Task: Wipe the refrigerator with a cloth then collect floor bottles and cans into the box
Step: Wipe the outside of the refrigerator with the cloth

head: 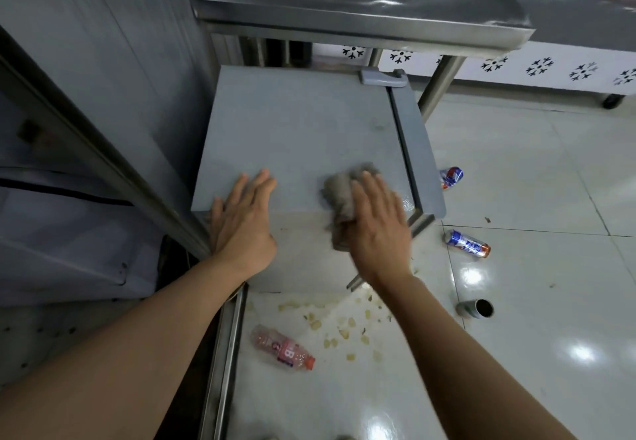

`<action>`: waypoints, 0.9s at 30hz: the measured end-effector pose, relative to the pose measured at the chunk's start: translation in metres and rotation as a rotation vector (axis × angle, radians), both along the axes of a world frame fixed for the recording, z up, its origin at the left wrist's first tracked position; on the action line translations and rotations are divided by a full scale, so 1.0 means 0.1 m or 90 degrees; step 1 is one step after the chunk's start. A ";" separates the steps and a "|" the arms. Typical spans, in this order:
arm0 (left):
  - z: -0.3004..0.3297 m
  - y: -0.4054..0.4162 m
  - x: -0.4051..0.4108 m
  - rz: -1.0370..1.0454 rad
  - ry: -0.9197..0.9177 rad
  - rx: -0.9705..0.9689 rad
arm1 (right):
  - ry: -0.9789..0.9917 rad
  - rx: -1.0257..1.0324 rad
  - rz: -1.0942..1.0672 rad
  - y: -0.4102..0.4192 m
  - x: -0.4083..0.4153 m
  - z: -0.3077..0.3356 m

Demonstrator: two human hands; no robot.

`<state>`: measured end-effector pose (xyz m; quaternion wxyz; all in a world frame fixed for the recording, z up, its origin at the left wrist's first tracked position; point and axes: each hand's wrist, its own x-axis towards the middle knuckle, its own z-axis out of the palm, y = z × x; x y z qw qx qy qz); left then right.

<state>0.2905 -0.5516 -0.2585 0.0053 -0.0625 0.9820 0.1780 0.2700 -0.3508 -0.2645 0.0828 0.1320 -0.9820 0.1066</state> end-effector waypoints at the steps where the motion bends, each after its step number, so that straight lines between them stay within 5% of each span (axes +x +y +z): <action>1: -0.01 0.01 0.01 -0.002 0.005 -0.009 | 0.000 0.005 -0.048 0.22 -0.02 -0.01; 12: -0.14 0.13 0.03 0.037 0.043 -0.100 | 0.164 -0.068 -0.100 0.61 -0.07 -0.29; 27: -0.56 0.19 -0.03 0.072 0.404 -0.107 | 0.425 -0.180 -0.057 0.57 -0.25 -0.60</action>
